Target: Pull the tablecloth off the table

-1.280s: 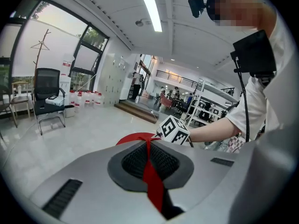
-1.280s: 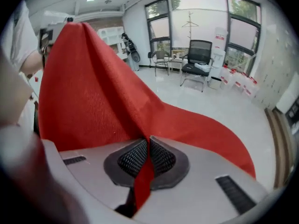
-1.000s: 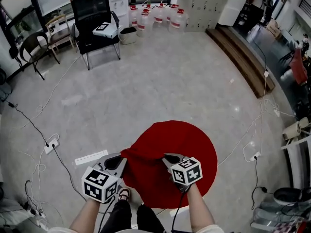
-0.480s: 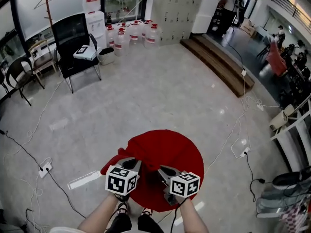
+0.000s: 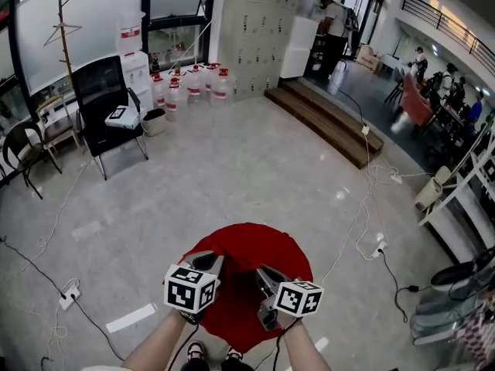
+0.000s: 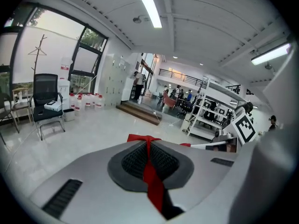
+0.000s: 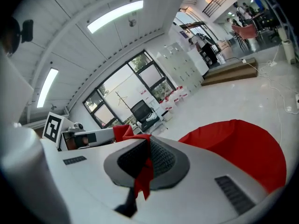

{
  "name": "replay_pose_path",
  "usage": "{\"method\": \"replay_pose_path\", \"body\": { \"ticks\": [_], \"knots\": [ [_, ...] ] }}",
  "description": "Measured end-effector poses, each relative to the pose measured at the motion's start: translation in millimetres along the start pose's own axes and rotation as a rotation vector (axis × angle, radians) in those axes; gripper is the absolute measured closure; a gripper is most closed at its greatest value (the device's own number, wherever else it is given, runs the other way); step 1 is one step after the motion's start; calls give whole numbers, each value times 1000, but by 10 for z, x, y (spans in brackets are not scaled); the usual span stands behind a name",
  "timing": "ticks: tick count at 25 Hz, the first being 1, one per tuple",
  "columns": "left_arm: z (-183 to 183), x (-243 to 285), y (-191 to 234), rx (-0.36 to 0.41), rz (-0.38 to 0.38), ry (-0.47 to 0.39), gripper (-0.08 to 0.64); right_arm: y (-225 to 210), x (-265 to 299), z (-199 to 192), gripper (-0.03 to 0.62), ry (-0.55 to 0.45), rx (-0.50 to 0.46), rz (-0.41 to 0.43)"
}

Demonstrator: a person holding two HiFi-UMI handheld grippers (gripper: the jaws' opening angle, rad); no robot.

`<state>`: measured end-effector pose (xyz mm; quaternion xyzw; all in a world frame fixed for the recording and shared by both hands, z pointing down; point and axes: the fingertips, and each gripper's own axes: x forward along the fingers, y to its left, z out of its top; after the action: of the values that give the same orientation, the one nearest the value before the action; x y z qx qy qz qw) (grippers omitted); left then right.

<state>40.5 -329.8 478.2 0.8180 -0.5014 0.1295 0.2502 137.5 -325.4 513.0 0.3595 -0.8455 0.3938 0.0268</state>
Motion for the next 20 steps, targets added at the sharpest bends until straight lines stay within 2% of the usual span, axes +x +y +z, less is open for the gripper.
{"method": "replay_pose_path", "body": {
  "ticks": [9,13,20],
  "knots": [
    [496,-276,-196,79,-23,-96,543,283,-243,418,566,-123,-23,-41],
    [665,-300,-237,131,25,-125,541,380,-263,593,566,-116,-122,-85],
    [953,-428,-252,107,88,-199,541,593,-277,860,566,-136,-192,-111]
  ]
}}
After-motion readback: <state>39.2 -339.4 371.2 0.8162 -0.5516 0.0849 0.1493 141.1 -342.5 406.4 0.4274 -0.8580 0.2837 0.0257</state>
